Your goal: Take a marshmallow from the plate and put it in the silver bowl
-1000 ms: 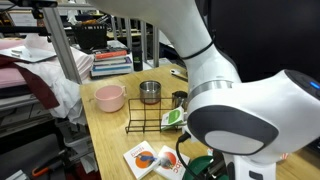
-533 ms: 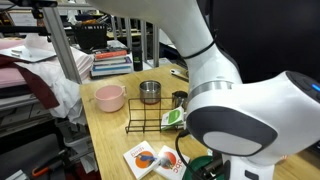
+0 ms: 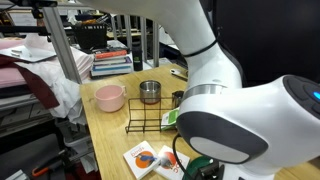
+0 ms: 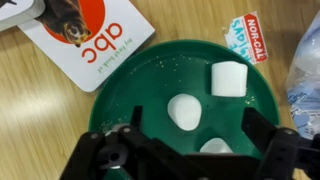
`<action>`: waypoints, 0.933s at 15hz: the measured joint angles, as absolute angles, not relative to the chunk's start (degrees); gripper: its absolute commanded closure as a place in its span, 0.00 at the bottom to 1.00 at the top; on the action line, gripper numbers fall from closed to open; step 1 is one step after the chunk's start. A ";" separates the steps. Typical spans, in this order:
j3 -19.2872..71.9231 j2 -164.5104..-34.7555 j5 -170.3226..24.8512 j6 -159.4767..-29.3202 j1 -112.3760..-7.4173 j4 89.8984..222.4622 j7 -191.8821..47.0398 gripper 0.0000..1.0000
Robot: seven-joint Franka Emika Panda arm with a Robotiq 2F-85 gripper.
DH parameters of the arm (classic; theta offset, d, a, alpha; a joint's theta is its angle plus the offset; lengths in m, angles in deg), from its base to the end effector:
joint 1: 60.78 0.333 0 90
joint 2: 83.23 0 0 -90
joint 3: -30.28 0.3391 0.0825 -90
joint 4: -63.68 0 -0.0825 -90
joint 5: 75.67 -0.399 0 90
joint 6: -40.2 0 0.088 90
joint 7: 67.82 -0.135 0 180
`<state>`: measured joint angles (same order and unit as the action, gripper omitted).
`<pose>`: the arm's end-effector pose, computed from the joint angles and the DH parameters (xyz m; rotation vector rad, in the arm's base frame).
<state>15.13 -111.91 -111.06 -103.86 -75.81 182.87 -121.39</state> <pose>0.5199 -0.2996 0.1667 -1.6504 2.4151 0.0972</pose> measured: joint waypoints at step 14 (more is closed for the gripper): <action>15.59 -110.90 -111.91 -106.59 -75.67 186.41 -121.10 0.59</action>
<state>15.59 -110.90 -111.91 -106.59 -75.67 186.41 -121.10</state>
